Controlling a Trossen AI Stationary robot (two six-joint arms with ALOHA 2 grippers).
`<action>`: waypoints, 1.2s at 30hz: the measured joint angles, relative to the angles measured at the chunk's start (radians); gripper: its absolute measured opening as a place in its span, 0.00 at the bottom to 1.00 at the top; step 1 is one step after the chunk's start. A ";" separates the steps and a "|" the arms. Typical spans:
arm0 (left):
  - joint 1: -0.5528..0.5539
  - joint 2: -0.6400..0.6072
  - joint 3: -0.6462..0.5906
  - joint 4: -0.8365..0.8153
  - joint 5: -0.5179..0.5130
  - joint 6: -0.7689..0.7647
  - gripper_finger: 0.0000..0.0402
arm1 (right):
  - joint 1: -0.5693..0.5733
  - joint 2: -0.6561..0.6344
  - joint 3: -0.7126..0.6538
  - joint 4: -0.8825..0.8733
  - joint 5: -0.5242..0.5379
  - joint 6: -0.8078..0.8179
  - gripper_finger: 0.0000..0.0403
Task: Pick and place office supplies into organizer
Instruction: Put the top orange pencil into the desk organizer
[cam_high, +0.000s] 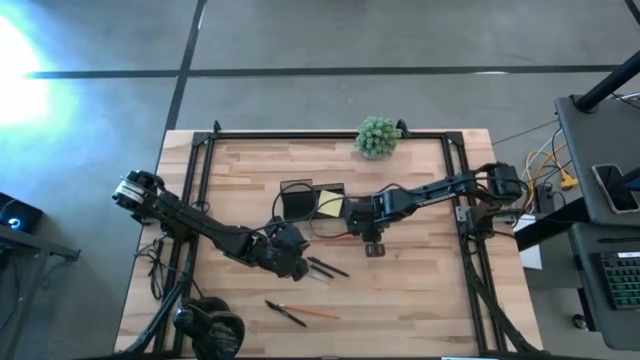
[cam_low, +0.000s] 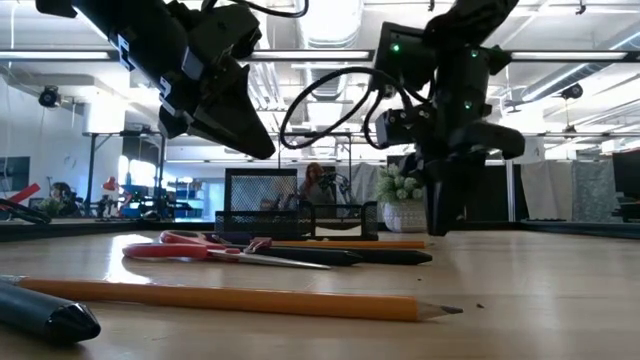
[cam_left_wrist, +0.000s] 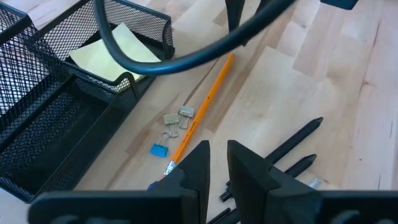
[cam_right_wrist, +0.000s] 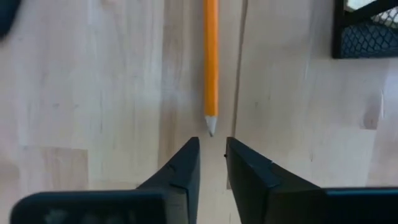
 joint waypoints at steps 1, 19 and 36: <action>0.000 0.000 0.000 0.000 0.000 0.000 0.10 | 0.000 0.002 -0.003 0.004 0.000 0.002 0.15; 0.001 0.000 0.000 0.001 -0.001 -0.002 0.10 | 0.006 0.020 -0.011 0.053 -0.001 0.055 0.08; 0.001 0.000 -0.008 0.001 -0.002 -0.002 0.10 | 0.015 0.021 -0.037 0.125 -0.003 0.099 0.03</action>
